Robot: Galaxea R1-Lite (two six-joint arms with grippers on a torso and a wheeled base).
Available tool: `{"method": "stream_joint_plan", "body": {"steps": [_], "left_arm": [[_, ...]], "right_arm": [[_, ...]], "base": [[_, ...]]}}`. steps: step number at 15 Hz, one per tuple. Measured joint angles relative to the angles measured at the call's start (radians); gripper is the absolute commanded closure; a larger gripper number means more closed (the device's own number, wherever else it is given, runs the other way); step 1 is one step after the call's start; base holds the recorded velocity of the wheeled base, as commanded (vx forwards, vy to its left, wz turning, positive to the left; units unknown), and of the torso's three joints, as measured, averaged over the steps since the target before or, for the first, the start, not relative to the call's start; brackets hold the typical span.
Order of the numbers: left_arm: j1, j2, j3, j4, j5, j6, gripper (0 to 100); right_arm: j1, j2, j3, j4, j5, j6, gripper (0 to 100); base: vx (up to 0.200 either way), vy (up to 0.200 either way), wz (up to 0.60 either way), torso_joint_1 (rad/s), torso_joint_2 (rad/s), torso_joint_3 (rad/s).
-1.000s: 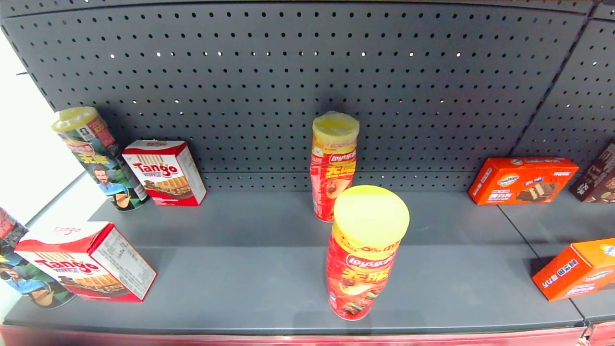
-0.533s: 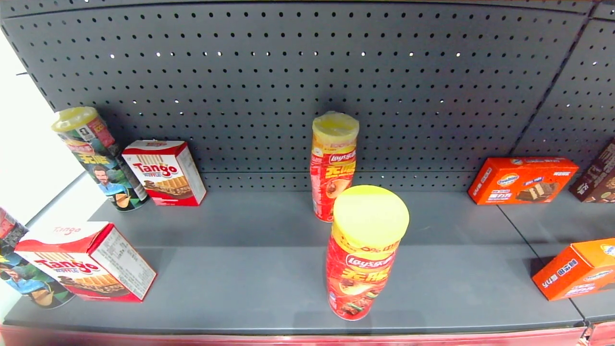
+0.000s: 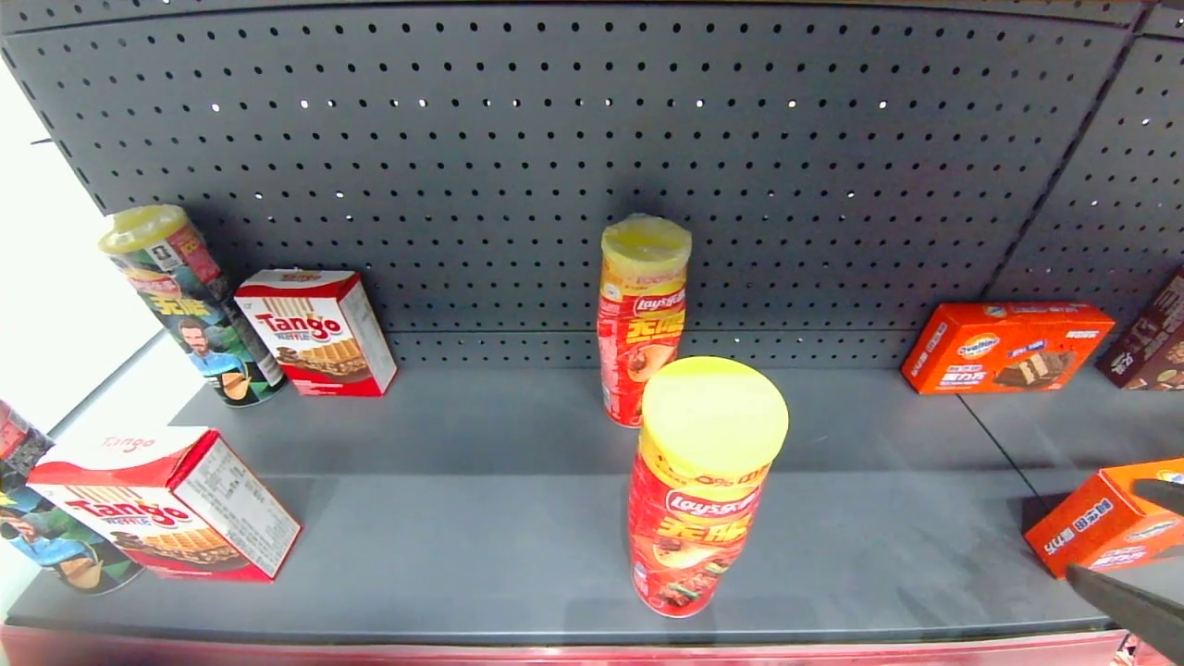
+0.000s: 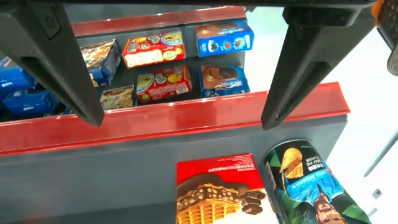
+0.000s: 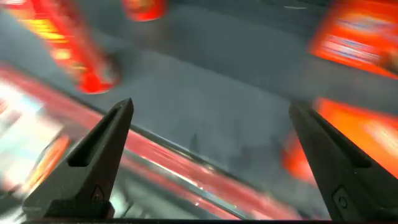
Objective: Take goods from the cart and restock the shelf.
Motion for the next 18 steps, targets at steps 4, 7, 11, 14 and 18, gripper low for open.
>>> {"method": "stream_joint_plan", "body": {"steps": [4,7,11,14,18], "left_arm": [[0.000,0.000,0.000,0.000,0.000,0.000,0],[-0.001,0.000,0.000,0.000,0.000,0.000,0],[0.000,0.000,0.000,0.000,-0.003,0.000,0],[0.000,0.000,0.000,0.000,-0.003,-0.015,0],[0.000,0.001,0.000,0.000,-0.004,-0.022,0]], "right_arm": [[0.150,0.252,-0.067,-0.057,0.004,-0.011,0],[0.171,0.370,-0.114,-0.066,0.003,-0.012,0],[0.207,0.481,-0.191,-0.067,0.002,-0.012,0],[0.236,0.540,-0.239,-0.069,-0.011,-0.011,0],[0.253,0.602,-0.293,-0.069,-0.018,-0.011,0]], "base": [[0.000,0.000,0.00,0.000,0.00,0.000],[0.000,0.000,0.00,0.000,0.00,0.000],[0.000,0.000,0.00,0.000,0.00,0.000],[0.000,0.000,0.00,0.000,0.00,0.000],[0.000,0.000,0.00,0.000,0.00,0.000]]}}
